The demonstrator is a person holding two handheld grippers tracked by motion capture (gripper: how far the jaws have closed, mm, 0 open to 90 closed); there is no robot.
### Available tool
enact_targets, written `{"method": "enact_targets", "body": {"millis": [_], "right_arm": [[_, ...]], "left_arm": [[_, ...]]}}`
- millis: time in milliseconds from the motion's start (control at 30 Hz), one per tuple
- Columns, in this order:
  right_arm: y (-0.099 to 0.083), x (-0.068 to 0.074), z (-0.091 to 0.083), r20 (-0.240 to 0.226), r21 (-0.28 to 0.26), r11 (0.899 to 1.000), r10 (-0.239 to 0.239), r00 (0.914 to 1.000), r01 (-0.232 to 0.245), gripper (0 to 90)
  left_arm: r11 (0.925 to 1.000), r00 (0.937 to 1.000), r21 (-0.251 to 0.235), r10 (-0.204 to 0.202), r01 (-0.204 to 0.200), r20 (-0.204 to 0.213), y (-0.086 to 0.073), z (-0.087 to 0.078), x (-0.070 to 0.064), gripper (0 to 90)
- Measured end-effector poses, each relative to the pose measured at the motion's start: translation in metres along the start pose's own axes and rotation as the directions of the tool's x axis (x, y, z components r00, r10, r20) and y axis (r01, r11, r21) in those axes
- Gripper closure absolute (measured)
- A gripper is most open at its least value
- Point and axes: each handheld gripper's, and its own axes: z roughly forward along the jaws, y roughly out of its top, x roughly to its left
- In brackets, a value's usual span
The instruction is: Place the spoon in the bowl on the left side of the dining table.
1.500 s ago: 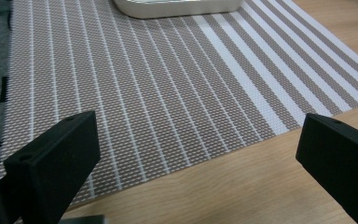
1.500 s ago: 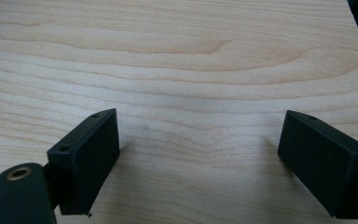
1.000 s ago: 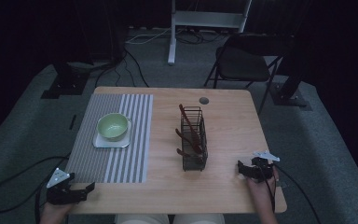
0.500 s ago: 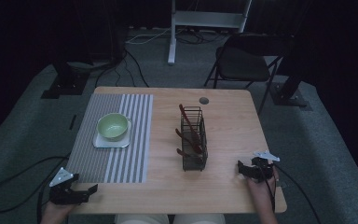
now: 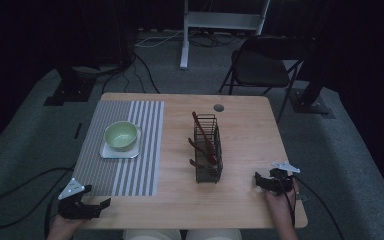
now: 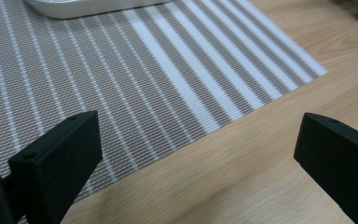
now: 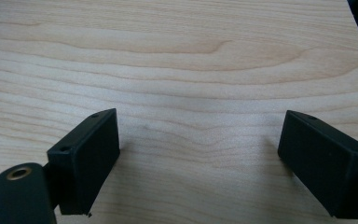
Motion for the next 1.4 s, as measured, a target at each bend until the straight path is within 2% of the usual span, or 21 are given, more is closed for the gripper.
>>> {"method": "enact_targets", "body": {"millis": [67,267,433,500,733,767,900,933,1067,1300,1400], "right_arm": [[0.0,0.0,0.0,0.0,0.0,1.0,0.0,1.0,0.0,11.9],[0.0,0.0,0.0,0.0,0.0,1.0,0.0,1.0,0.0,11.9],[0.0,0.0,0.0,0.0,0.0,1.0,0.0,1.0,0.0,11.8],[0.0,0.0,0.0,0.0,0.0,1.0,0.0,1.0,0.0,11.9],[0.0,0.0,0.0,0.0,0.0,1.0,0.0,1.0,0.0,11.9],[0.0,0.0,0.0,0.0,0.0,1.0,0.0,1.0,0.0,11.8],[0.0,0.0,0.0,0.0,0.0,1.0,-0.001,1.0,0.001,11.8],[0.0,0.0,0.0,0.0,0.0,1.0,0.0,1.0,0.0,11.9],[0.0,0.0,0.0,0.0,0.0,1.0,0.0,1.0,0.0,11.8],[0.0,0.0,0.0,0.0,0.0,1.0,0.0,1.0,0.0,11.9],[0.0,0.0,0.0,0.0,0.0,1.0,0.0,1.0,0.0,11.9]], "left_arm": [[1.0,0.9999,-0.004,0.0,0.0,0.016,0.002,0.0,-0.002,0.9],[0.9998,0.9997,-0.014,0.015,-0.015,0.021,0.006,-0.001,-0.009,0.9],[0.9993,0.9988,-0.034,0.015,-0.013,0.047,0.011,-0.001,-0.012,0.9],[0.9991,0.9969,-0.04,0.016,-0.013,0.077,0.012,-0.001,-0.014,0.9],[0.9988,0.9943,-0.035,0.037,-0.034,0.1,0.018,0.004,-0.022,0.9],[0.9985,0.9951,-0.036,0.044,-0.041,0.089,0.02,0.005,-0.023,0.9],[0.998,0.9938,-0.043,0.051,-0.047,0.099,0.024,0.007,-0.026,0.9],[0.9981,0.9921,-0.042,0.049,-0.044,0.115,0.027,0.01,-0.028,0.9],[0.9979,0.9909,-0.027,0.062,-0.06,0.119,0.031,0.016,-0.032,0.9],[0.9963,0.9868,-0.045,0.078,-0.073,0.141,0.042,0.02,-0.037,0.9],[0.9947,0.9845,-0.035,0.101,-0.097,0.144,0.047,0.023,-0.043,0.9]]}}
